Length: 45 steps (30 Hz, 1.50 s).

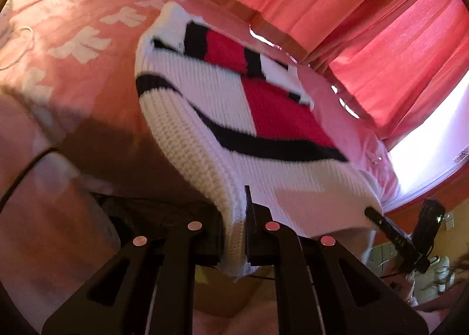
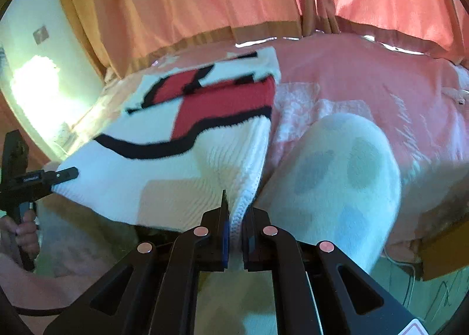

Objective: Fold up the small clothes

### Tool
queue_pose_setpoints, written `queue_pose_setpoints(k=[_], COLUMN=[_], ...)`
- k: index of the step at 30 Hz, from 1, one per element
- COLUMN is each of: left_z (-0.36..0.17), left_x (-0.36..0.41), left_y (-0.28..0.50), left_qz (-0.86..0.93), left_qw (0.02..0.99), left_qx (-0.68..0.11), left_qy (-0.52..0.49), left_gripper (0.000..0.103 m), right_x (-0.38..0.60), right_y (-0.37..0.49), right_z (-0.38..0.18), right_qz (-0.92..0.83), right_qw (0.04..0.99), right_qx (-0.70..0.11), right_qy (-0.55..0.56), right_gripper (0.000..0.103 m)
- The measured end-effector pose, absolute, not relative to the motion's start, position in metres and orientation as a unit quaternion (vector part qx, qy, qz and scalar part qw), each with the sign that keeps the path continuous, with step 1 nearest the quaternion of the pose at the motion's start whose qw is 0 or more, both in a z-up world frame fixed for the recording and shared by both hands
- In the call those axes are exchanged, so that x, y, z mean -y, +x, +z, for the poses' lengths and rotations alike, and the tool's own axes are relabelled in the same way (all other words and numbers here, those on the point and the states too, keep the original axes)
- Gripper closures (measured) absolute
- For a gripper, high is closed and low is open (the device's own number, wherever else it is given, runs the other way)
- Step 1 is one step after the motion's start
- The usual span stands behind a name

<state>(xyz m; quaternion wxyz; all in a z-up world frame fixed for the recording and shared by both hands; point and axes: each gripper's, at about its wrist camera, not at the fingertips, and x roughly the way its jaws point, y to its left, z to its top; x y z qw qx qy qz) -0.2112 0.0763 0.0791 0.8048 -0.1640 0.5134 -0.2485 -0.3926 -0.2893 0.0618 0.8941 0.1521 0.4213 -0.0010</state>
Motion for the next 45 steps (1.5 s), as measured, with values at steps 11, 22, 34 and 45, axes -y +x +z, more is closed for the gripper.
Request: queue_pose_setpoints(k=[11, 22, 34, 45], left_z=[0.169, 0.016, 0.043, 0.008], left_x=[-0.052, -0.014, -0.016, -0.020], left_y=[-0.048, 0.173, 0.156, 0.112], left_qz=[-0.246, -0.102, -0.099, -0.104], left_qw=[0.885, 0.848, 0.882, 0.855], left_qx=[-0.370, -0.501, -0.439, -0.505], left_qy=[-0.142, -0.139, -0.141, -0.048], left_gripper=[0.093, 0.093, 0.056, 0.040], right_x=[0.330, 0.367, 0.377, 0.362], right_y=[-0.246, 0.006, -0.021, -0.054], right_z=[0.162, 0.027, 0.062, -0.001], right_qz=[0.019, -0.015, -0.045, -0.034], right_qw=[0.959, 0.898, 0.937, 0.870], right_qx=[-0.259, -0.408, -0.311, -0.469], right_qy=[0.115, 0.163, 0.154, 0.148], right_gripper=[0.097, 0.096, 0.047, 0.049])
